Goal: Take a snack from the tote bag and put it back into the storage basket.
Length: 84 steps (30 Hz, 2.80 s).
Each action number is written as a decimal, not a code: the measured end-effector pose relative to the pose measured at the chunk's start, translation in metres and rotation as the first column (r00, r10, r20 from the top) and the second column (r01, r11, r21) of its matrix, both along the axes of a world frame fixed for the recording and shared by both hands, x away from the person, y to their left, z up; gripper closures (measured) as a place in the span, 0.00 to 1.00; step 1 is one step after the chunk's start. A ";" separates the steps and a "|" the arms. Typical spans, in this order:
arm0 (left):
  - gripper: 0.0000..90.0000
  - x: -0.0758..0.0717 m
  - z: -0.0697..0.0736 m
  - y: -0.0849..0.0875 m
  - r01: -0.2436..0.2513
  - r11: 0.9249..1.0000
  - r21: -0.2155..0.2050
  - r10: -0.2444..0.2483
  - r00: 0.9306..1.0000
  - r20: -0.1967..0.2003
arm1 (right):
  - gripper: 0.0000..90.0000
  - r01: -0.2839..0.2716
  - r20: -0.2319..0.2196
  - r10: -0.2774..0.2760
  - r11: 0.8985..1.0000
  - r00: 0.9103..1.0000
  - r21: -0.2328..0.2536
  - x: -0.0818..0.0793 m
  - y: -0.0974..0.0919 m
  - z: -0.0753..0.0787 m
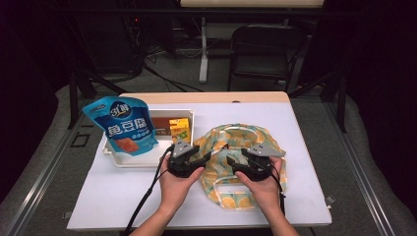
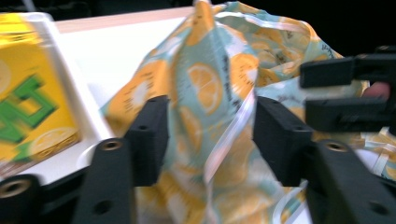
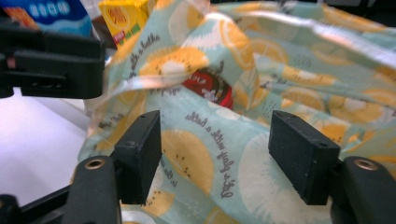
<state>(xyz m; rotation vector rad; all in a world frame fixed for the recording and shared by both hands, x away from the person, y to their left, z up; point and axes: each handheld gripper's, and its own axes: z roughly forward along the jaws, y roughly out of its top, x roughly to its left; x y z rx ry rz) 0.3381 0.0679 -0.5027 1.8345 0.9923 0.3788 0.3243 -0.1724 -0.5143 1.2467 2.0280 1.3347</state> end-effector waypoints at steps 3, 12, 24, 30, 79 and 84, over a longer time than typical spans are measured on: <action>0.44 0.010 -0.005 -0.012 0.007 1.000 0.019 -0.007 1.000 -0.019 | 0.55 -0.028 -0.020 0.028 1.000 0.999 -0.009 0.000 0.002 -0.005; 1.00 0.031 -0.014 -0.010 -0.053 0.999 0.003 0.053 0.998 -0.025 | 1.00 -0.110 -0.119 0.103 0.993 0.988 -0.052 0.002 0.014 -0.029; 1.00 0.036 -0.029 -0.014 -0.124 0.986 0.108 0.127 0.992 -0.021 | 1.00 -0.149 -0.187 0.130 0.984 0.974 -0.093 -0.003 0.019 -0.036; 1.00 0.022 -0.033 -0.018 -0.119 0.986 0.114 0.120 0.993 0.000 | 1.00 -0.136 -0.227 0.113 0.987 0.967 -0.086 -0.002 0.010 -0.040; 1.00 0.027 -0.064 -0.015 -0.065 0.991 0.117 0.079 0.989 -0.123 | 0.23 0.005 -0.059 -0.009 0.998 0.998 -0.064 0.047 0.050 -0.017; 1.00 0.026 -0.064 -0.015 -0.060 0.991 0.118 0.075 0.990 -0.122 | 0.25 0.004 -0.066 -0.009 0.997 0.998 -0.075 0.052 0.053 -0.027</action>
